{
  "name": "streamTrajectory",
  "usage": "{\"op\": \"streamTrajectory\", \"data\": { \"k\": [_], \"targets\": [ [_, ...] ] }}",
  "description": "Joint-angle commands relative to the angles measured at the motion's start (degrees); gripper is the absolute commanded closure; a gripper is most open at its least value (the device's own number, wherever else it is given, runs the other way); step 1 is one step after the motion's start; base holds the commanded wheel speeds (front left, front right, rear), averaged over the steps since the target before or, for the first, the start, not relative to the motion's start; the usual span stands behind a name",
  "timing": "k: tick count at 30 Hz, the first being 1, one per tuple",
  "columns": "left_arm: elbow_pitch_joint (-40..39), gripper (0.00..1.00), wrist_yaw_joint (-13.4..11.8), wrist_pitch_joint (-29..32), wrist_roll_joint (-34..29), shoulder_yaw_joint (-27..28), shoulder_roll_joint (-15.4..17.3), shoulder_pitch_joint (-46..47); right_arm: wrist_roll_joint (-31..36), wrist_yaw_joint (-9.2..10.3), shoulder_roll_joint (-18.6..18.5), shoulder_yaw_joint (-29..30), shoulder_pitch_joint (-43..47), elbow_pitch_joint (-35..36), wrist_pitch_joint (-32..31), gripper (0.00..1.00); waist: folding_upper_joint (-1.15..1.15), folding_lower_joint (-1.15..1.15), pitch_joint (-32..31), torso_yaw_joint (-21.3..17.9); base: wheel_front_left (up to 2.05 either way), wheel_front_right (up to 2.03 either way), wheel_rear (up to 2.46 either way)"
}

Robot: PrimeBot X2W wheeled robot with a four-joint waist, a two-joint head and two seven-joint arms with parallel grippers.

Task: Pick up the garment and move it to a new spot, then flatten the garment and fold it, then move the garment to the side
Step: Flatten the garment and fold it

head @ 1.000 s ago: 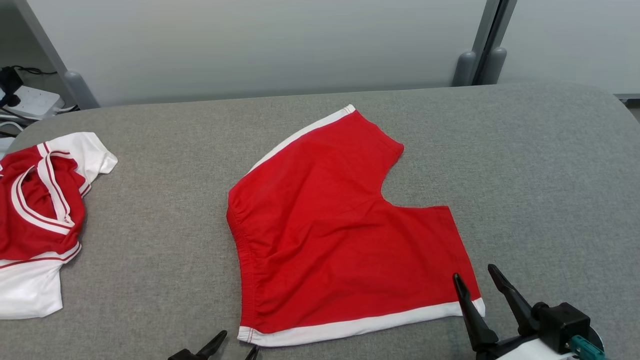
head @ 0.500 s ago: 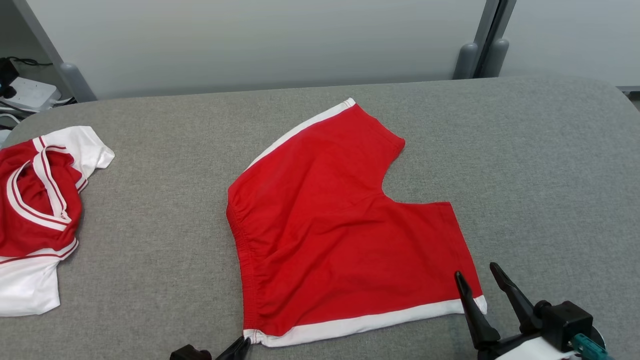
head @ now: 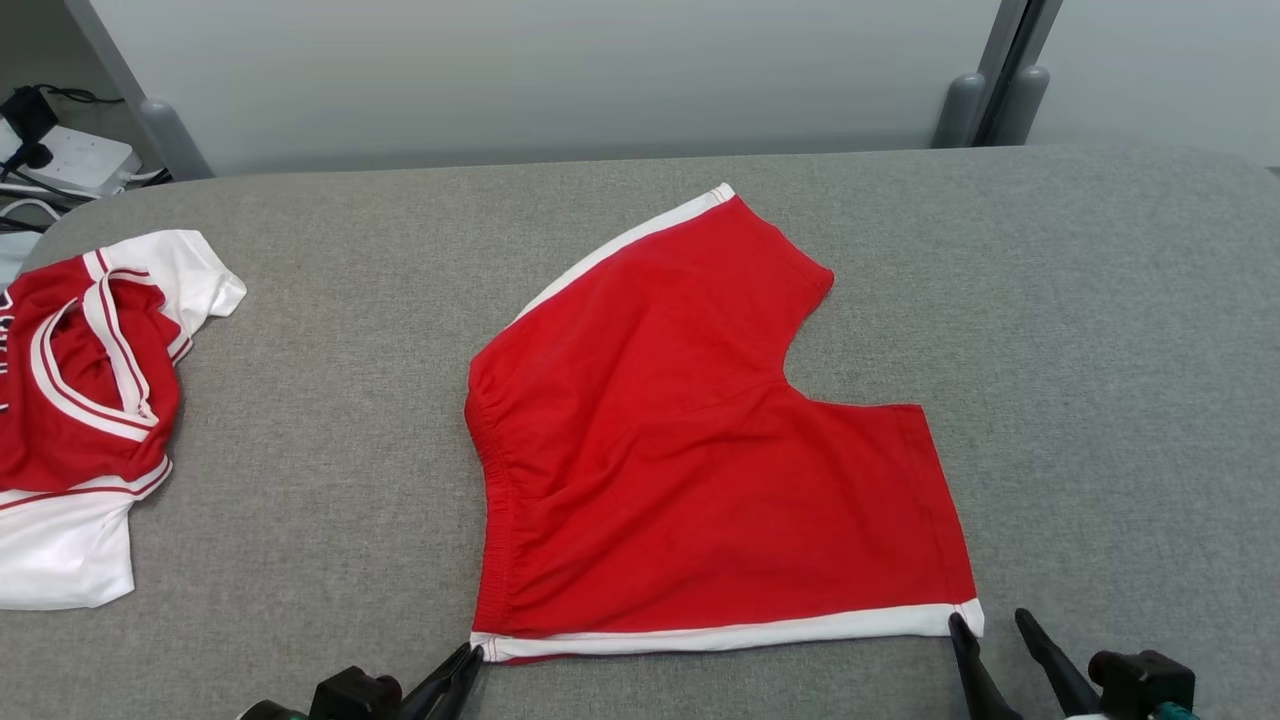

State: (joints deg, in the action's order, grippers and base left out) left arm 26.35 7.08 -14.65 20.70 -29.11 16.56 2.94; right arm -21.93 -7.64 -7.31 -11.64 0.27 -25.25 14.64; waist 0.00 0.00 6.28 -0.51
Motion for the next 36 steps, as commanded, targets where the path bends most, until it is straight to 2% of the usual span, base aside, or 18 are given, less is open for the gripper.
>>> {"op": "streamTrajectory", "data": {
  "k": [1, 9, 10, 11, 15, 16, 24, 33, 36],
  "targets": [
    [-1.2, 1.00, 0.4, -0.3, 0.1, 2.4, 1.2, 2.0, -1.4, 0.15, -0.2, -1.8, -1.7, -0.3, 0.4, 0.00, 0.00, 0.00, 0.1, 0.2, 0.00, 0.00, 0.00],
    [-1.6, 1.00, 0.4, -0.3, 0.1, 2.3, 1.0, 1.6, -4.2, 0.15, -0.9, -4.0, -3.1, -3.5, 0.4, 0.00, 0.00, 0.00, 0.1, 0.3, 0.00, 0.00, 0.00],
    [-1.6, 1.00, 0.4, -0.3, 0.0, 2.4, 1.0, 1.5, -4.6, 0.15, -1.0, -4.4, -3.3, -3.9, 0.4, 0.11, 0.00, 0.00, 0.1, 0.3, 0.00, 0.00, 0.00],
    [-1.7, 1.00, 0.4, -0.3, 0.0, 2.4, 1.0, 1.4, -5.0, 0.15, -1.1, -4.9, -3.5, -4.4, 0.4, 0.45, 0.00, 0.00, 0.1, 0.3, 0.00, 0.00, 0.00],
    [-1.6, 1.00, 0.4, -0.3, 0.0, 2.5, 1.2, 1.4, -7.2, 0.15, -1.6, -7.7, -4.3, -6.5, 0.4, 0.97, 0.00, 0.00, 0.0, 0.2, 0.00, 0.00, 0.00],
    [-1.7, 1.00, 0.4, -0.3, 0.0, 2.6, 1.2, 1.4, -7.6, 0.15, -1.8, -8.1, -4.6, -6.8, 0.4, 1.00, 0.00, 0.00, 0.0, 0.2, 0.00, 0.00, 0.00],
    [-2.1, 1.00, 0.4, -0.3, -0.3, 2.5, 1.1, 1.3, -7.7, 0.15, -3.2, -8.5, -5.9, -6.4, 0.4, 1.00, 0.00, 0.00, -0.3, -0.4, 0.00, 0.00, 0.00],
    [-9.7, 1.00, 0.4, -0.3, -0.4, 3.7, 2.3, 0.7, -3.4, 0.15, -5.0, -3.9, -4.4, 3.2, 0.4, 1.00, 0.00, 0.00, -0.1, -1.3, 0.00, 0.00, 0.00],
    [-12.0, 1.00, 0.4, -0.3, -0.6, 4.3, 3.1, -0.1, -3.6, 0.15, -4.8, -3.2, -3.4, 4.2, 0.4, 1.00, 0.00, 0.00, -0.1, -1.6, 0.00, 0.00, 0.00]
  ]
}}
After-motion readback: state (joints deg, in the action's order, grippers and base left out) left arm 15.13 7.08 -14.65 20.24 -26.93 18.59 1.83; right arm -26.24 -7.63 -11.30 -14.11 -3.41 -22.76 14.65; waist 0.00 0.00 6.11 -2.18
